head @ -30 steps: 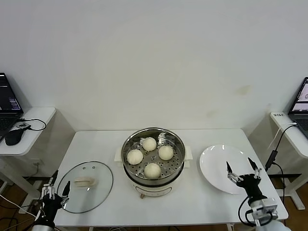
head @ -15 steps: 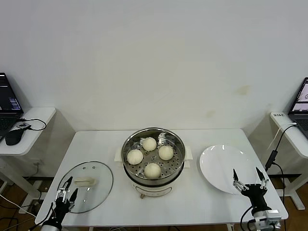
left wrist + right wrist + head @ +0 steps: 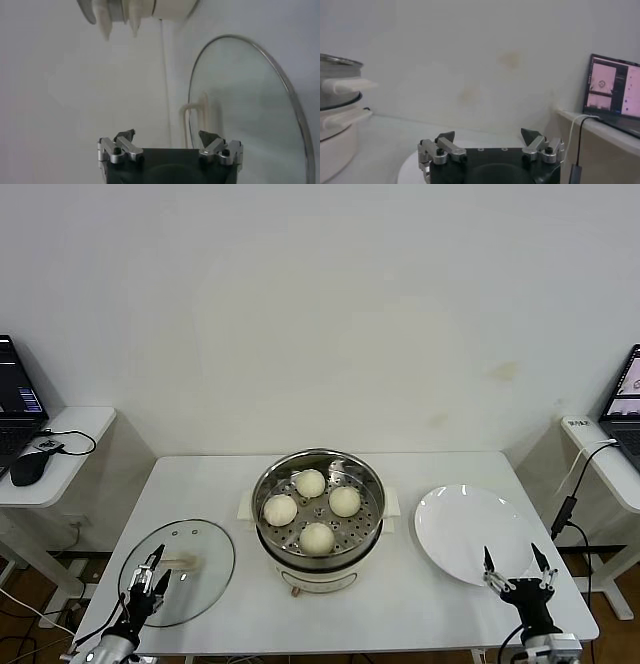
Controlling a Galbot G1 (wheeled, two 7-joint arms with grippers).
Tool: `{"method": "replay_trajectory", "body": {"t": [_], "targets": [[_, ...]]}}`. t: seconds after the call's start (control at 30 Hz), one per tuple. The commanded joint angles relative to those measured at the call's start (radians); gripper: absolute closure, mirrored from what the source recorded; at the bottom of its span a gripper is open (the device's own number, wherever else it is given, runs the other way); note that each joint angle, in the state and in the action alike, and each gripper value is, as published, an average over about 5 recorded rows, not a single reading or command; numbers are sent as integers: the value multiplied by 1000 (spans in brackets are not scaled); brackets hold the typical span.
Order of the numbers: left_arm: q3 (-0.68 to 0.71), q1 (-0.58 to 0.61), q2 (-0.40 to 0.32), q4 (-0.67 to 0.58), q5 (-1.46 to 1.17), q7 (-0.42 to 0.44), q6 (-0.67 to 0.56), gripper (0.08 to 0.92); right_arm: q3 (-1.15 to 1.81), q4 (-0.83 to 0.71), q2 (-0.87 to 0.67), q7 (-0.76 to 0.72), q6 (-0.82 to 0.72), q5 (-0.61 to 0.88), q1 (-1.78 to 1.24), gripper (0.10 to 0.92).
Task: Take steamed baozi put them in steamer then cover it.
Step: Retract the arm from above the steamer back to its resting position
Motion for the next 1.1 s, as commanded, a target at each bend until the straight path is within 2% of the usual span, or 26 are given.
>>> {"method": "replay_trajectory", "body": {"t": [0.03, 0.87, 0.97, 1.1], "targets": [[24, -107, 16, 80, 14, 7, 0, 177, -5, -2, 15, 0, 6, -11, -7, 203], [69, -224, 5, 186, -13, 10, 4, 178, -38, -35, 42, -3, 25, -58, -6, 203], [68, -226, 1, 194, -16, 5, 4, 208, -38, -39, 41, -3, 27, -61, -6, 202], [69, -223, -4, 194, -17, 4, 6, 316, -44, -42, 42, -4, 27, -62, -4, 203]]}}
